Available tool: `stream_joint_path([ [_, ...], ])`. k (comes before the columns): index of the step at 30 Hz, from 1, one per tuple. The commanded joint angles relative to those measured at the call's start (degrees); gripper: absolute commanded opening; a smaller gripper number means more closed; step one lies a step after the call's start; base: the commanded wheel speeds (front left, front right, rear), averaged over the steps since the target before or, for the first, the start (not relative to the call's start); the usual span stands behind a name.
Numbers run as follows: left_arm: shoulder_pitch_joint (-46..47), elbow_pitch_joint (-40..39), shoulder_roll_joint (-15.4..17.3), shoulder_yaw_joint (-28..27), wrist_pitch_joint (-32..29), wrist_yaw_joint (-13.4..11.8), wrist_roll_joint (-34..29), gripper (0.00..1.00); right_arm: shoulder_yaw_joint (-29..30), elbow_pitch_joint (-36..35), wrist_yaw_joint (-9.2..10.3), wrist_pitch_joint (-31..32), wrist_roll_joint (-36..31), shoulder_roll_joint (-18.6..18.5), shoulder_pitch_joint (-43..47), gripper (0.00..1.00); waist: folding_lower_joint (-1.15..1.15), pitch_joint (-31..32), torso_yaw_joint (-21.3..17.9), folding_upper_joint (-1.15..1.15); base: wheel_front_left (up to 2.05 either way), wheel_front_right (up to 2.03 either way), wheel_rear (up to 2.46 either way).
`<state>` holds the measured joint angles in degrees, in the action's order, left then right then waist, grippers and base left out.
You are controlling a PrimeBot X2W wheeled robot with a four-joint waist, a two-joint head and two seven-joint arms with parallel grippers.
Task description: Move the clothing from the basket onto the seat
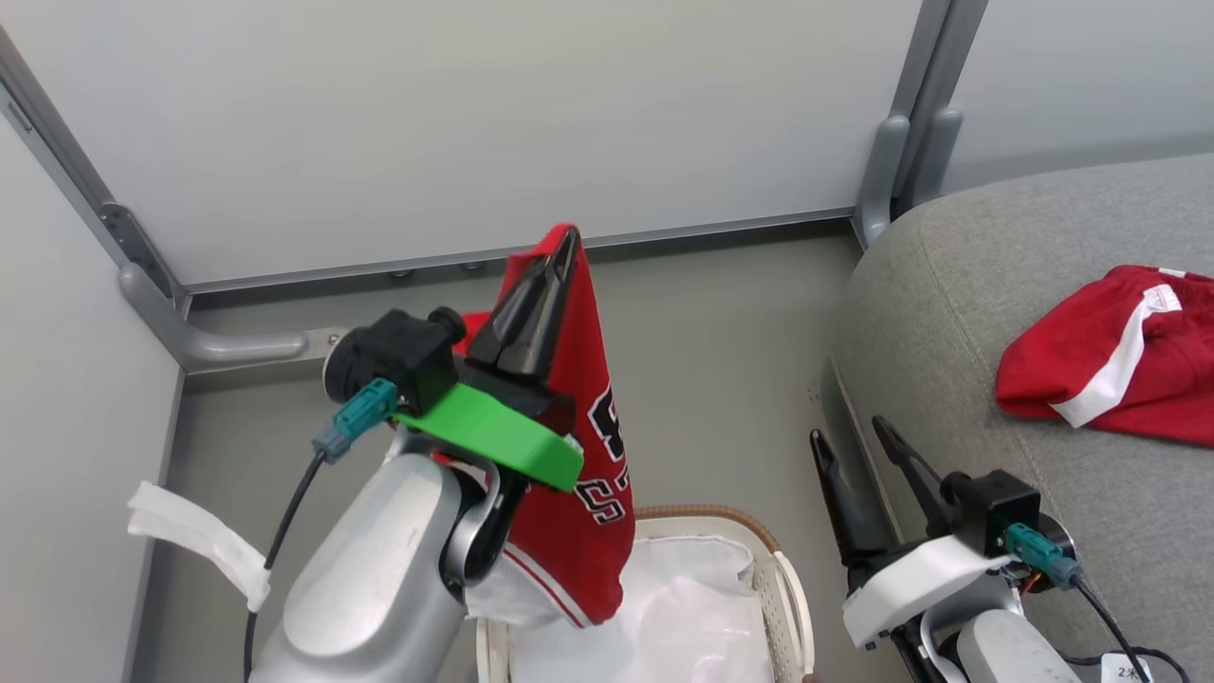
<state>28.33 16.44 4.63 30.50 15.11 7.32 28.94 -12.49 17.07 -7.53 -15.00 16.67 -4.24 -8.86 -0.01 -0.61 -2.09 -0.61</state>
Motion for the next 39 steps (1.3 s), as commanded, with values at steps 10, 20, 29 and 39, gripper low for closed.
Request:
stream_joint_path([
  [10, 4.1, -1.6, 0.3, -1.0, 0.1, 0.2, -0.7, 0.0, -8.1, -4.0, 0.06, -0.3, 1.4, -0.9, -2.7, 1.0, 0.01, 0.1, -0.2, 0.61, 0.0, 0.0, 0.0],
  [20, 3.9, -4.4, -0.9, 2.8, 0.1, 0.2, -0.2, 0.0, -17.2, -8.5, 0.07, -0.3, 1.1, -1.8, -11.3, 1.0, 0.01, -0.1, 1.9, 0.61, 0.0, 0.0, 0.0],
  [29, 4.8, -4.5, -1.6, 8.0, 0.1, 0.2, 2.2, 0.0, -18.6, 6.4, 0.07, -0.2, -0.5, 0.0, -14.9, 1.0, 0.01, 0.3, 5.4, 0.61, 0.0, 0.0, 0.0],
  [39, 4.8, -5.3, -1.7, 10.1, 0.1, -0.1, 4.6, 0.0, -26.2, 21.6, 0.07, -0.2, 8.0, 0.9, -17.1, 0.0, 0.01, 0.7, 7.4, 0.61, 0.0, 0.0, 0.0],
])
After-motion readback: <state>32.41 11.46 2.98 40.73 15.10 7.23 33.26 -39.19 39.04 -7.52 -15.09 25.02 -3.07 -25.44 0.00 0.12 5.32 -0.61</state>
